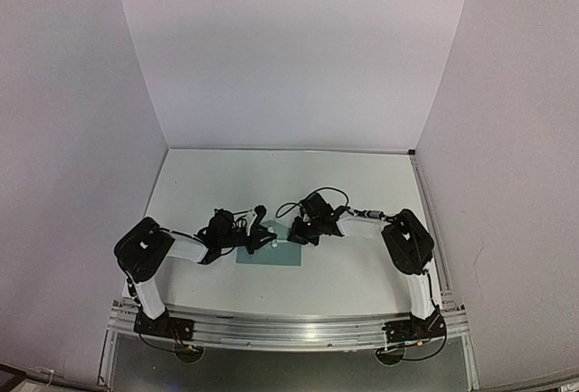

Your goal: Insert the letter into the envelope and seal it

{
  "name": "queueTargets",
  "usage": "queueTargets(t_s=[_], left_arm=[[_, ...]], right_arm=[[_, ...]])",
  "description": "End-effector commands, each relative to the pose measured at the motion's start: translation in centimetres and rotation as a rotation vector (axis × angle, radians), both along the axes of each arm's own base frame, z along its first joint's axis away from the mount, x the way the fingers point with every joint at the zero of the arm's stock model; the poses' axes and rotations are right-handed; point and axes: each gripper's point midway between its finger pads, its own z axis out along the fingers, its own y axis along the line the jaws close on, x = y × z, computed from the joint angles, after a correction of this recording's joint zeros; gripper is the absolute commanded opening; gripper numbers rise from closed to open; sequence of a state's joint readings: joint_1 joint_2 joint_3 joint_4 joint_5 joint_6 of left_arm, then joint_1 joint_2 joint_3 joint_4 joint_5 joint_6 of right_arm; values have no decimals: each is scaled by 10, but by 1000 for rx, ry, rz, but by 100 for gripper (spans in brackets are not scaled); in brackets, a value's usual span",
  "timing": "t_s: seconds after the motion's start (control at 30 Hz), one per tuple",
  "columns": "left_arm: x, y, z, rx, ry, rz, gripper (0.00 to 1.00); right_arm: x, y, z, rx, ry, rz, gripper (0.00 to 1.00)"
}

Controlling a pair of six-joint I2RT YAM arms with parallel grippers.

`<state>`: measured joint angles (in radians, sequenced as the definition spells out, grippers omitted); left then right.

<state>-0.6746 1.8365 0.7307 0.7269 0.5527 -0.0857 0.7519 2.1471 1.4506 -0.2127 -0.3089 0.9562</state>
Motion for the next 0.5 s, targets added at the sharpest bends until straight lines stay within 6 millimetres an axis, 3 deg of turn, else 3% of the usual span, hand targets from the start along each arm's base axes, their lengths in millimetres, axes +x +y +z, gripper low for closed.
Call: queueTargets(t_s=[0.0, 0.1, 0.3, 0.47], left_arm=[[11, -7, 11, -38, -110, 35, 0], [13, -6, 4, -10, -143, 42, 0], [17, 1, -16, 40, -134, 77, 0], [21, 0, -19, 69, -186, 71, 0]], right_arm=[[-4, 13, 31, 80, -37, 38, 0], [-10, 13, 25, 80, -8, 40, 0], [-18, 15, -9, 60, 65, 18, 0], [-21, 6, -29, 18, 88, -10, 0]])
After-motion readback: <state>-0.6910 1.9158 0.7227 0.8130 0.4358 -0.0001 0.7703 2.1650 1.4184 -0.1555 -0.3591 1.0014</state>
